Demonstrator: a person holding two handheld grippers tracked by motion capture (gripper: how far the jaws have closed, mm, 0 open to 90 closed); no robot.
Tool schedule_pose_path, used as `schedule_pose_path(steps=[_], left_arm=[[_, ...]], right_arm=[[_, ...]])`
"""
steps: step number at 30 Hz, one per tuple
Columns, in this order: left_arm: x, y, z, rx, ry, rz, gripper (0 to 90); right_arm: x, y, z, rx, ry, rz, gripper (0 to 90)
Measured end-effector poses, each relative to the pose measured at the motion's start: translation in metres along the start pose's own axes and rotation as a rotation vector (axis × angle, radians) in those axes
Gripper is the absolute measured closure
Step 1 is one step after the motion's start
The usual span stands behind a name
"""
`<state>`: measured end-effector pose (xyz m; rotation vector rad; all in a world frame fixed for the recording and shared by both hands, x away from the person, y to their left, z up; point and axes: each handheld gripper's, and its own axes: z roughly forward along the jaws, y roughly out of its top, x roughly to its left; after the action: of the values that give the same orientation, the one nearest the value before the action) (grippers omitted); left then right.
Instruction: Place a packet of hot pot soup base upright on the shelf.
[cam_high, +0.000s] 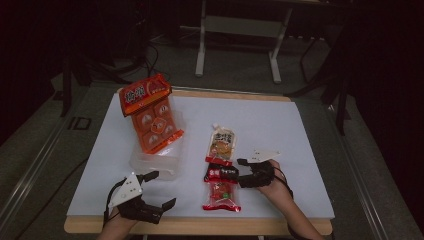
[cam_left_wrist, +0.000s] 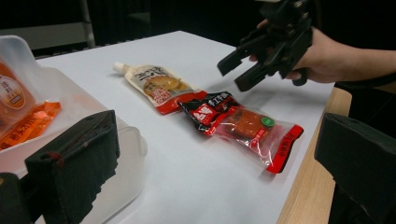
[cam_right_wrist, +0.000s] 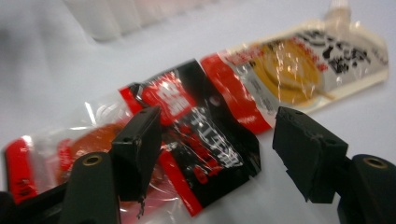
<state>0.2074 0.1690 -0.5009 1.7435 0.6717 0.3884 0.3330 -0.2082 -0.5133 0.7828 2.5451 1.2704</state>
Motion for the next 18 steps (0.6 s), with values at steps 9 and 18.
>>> schedule_pose_path(steps=[9, 18], left_arm=[[0.000, -0.002, 0.004, 0.015, -0.008, -0.004, 0.5], [-0.001, -0.002, 0.006, 0.014, -0.018, -0.006, 0.5]], right_arm=[[-0.004, -0.009, 0.017, 0.077, 0.005, 0.030, 29.0], [-0.002, -0.011, 0.023, 0.112, 0.012, 0.036, 37.6]])
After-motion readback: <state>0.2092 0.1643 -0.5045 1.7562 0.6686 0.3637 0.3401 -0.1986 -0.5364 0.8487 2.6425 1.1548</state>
